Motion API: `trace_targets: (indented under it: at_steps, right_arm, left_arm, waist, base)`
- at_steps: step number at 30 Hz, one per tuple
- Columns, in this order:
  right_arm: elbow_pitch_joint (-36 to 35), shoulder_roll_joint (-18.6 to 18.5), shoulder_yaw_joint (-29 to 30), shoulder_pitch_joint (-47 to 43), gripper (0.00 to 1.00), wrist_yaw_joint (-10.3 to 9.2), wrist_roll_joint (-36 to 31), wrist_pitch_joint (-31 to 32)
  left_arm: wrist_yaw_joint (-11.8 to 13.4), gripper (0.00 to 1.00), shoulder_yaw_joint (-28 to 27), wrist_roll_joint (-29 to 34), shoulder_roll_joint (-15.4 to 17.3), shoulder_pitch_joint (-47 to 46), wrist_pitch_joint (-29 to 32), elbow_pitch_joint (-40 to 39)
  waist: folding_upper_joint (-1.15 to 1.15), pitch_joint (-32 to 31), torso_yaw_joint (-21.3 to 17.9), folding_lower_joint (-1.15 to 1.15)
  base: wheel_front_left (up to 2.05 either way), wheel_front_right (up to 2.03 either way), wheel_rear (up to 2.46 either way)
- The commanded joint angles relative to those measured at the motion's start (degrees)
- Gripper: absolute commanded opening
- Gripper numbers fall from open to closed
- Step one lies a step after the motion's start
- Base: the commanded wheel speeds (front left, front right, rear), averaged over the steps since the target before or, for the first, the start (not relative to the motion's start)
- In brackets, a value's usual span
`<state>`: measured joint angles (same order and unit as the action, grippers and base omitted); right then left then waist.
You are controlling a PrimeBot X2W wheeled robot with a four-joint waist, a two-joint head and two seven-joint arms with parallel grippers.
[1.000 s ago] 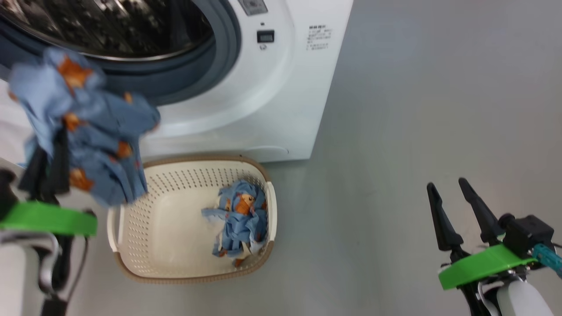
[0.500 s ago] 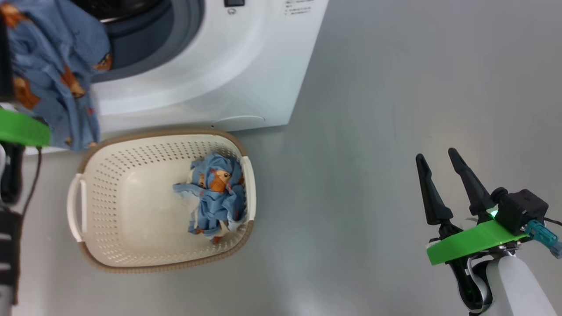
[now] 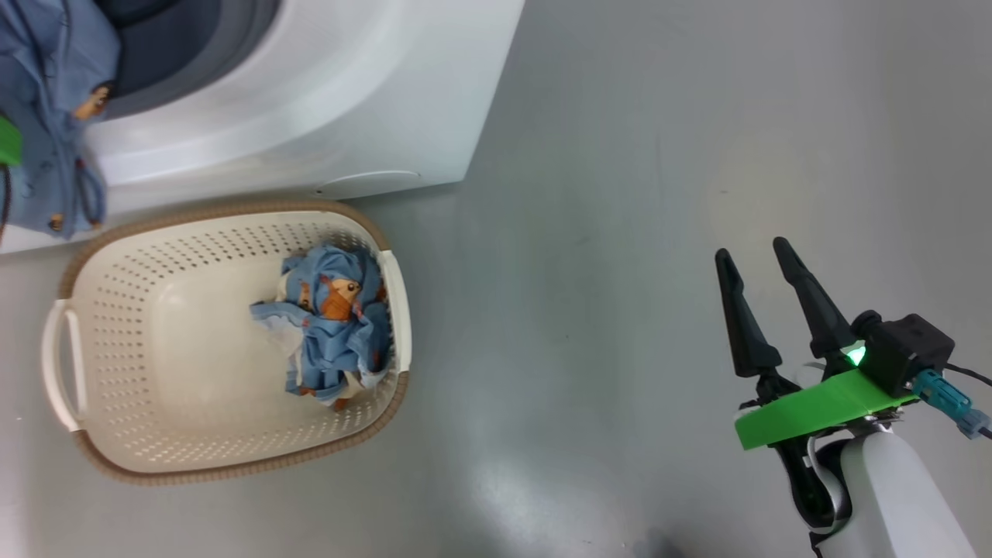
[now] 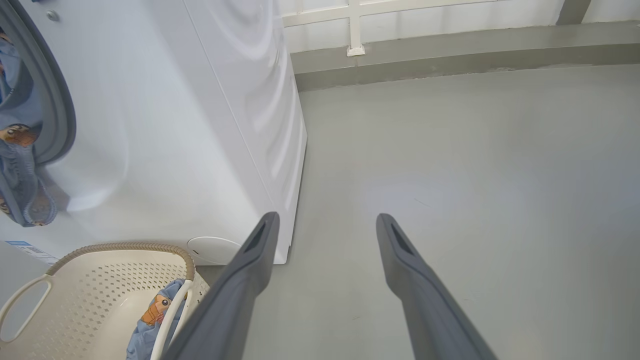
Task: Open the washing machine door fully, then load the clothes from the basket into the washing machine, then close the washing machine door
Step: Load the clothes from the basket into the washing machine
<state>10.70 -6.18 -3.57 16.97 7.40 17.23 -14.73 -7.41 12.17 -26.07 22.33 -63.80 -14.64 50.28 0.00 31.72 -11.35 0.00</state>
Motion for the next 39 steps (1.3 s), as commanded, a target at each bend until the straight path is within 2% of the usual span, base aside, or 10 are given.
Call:
trace_targets:
  at_steps: [1,9,13,19,25,26,27,28,39]
  right_arm:
    - [-1.39,0.19,-1.71,0.33,1.00,0.09,-0.30,-0.27]
    - [-1.52,1.15,-3.11,1.06,1.00,0.09,-0.04,-0.27]
    - [-1.64,1.51,-3.34,1.26,1.00,0.09,0.03,-0.27]
    - [-1.81,1.98,-3.50,1.83,1.00,0.09,0.08,-0.27]
    - [-1.81,2.41,-4.12,2.43,1.00,0.09,0.20,-0.27]
    - [-1.78,2.48,-4.23,2.51,1.00,0.09,0.22,-0.27]
    - [-1.75,2.54,-4.32,2.55,1.00,0.09,0.26,-0.27]
    - [-1.74,2.58,-4.40,2.54,1.00,0.09,0.30,-0.27]
    - [-1.41,2.67,-4.89,2.62,1.00,0.09,0.45,-0.27]
  left_arm:
    - [-0.08,0.00,-0.66,-0.46,3.19,-2.50,-0.36,0.28]
    - [0.04,0.00,0.47,0.13,4.84,-10.39,-0.36,5.21]
    - [1.42,0.00,-2.43,2.68,5.85,-12.79,-0.36,-0.55]
    - [2.72,0.00,-9.54,7.29,5.47,-11.92,-0.36,-12.21]
    - [1.94,0.00,-12.98,10.14,4.19,-9.24,-0.36,-13.12]
    - [1.69,0.14,-13.38,10.52,4.04,-8.91,-0.36,-12.68]
    - [1.45,0.39,-13.78,10.62,3.81,-8.60,-0.36,-11.81]
    - [1.25,1.00,-13.91,11.02,3.76,-8.47,-0.36,-10.89]
    - [0.23,1.00,-15.49,13.42,2.30,-8.23,-0.36,-7.24]
  waist:
    - [0.00,0.95,-0.98,0.00]
    - [0.00,2.88,-3.12,0.00]
    - [0.00,3.85,-3.74,0.00]
    - [0.00,4.95,-4.23,0.00]
    - [0.00,5.39,-4.28,0.00]
    - [0.00,5.43,-4.29,0.00]
    - [0.00,5.41,-4.29,0.00]
    - [0.00,5.41,-4.27,0.00]
    - [0.00,4.98,-3.98,0.00]
  base:
    - [0.00,0.00,0.00]
    - [0.00,0.00,0.00]
    - [0.00,0.00,0.00]
    - [0.00,0.00,0.00]
    - [0.00,0.00,0.00]
    - [0.00,0.00,0.00]
    - [0.00,0.00,0.00]
    - [0.00,0.00,0.00]
    - [0.00,0.00,0.00]
